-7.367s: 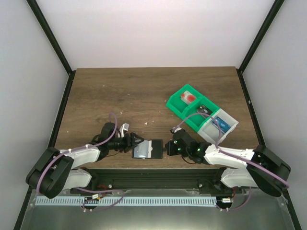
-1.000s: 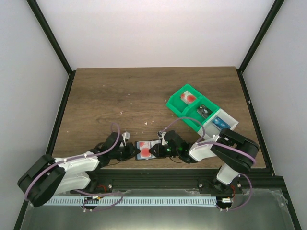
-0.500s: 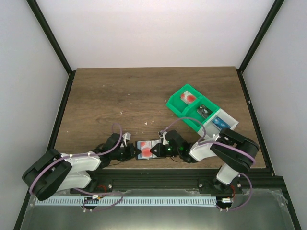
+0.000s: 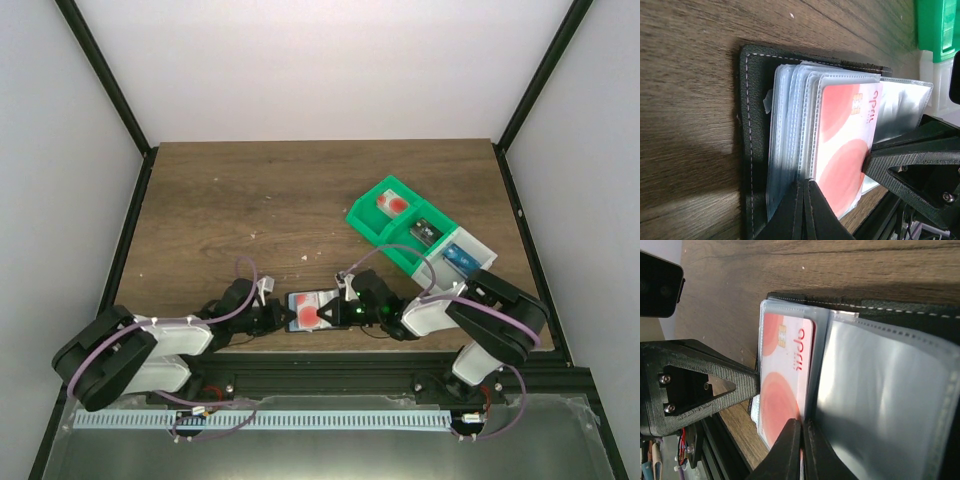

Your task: Take the credit cards out of the card holder

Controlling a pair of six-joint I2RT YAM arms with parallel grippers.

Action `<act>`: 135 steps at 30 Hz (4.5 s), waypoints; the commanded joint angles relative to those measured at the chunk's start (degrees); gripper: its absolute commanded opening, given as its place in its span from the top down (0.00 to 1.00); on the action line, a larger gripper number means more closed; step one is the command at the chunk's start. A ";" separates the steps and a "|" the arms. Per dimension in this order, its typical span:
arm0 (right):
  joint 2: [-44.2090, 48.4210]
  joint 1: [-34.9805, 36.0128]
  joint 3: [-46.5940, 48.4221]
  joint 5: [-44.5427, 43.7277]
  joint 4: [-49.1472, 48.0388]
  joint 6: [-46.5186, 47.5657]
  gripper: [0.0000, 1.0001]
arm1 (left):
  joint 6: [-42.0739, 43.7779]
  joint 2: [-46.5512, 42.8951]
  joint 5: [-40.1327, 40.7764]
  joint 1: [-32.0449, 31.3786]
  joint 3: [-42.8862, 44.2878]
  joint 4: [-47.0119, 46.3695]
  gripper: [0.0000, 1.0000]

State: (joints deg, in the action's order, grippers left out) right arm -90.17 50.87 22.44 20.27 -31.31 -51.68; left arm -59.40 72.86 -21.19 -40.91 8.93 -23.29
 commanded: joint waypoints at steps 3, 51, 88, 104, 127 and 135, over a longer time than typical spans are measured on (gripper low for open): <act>1.32 -1.39 -1.47 -0.26 1.20 1.83 0.95 | 0.56 2.41 3.21 -0.23 -2.60 6.63 1.00; 12.51 -7.63 -4.44 7.76 8.86 7.64 1.00 | 1.79 -14.55 5.18 -0.13 1.91 15.88 0.76; -1.33 -8.03 -2.91 14.62 -2.20 5.12 0.80 | 3.17 8.88 -1.39 -1.49 3.33 -0.70 1.00; 5.82 -10.61 -5.51 13.60 2.58 6.62 1.00 | 1.59 5.74 -3.24 -1.59 1.30 -2.92 0.99; 42.06 -10.74 -3.48 28.00 29.69 18.37 1.00 | 21.72 -21.54 -14.27 -1.52 18.16 29.76 0.30; 41.33 -10.70 -3.13 38.65 23.36 19.01 1.00 | 21.61 -18.37 -24.70 -1.54 16.61 26.03 0.48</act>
State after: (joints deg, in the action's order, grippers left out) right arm -48.27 40.58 18.17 51.37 -5.34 -34.37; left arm -37.95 53.76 -38.72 -42.41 25.96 5.26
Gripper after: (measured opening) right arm 0.011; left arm 0.584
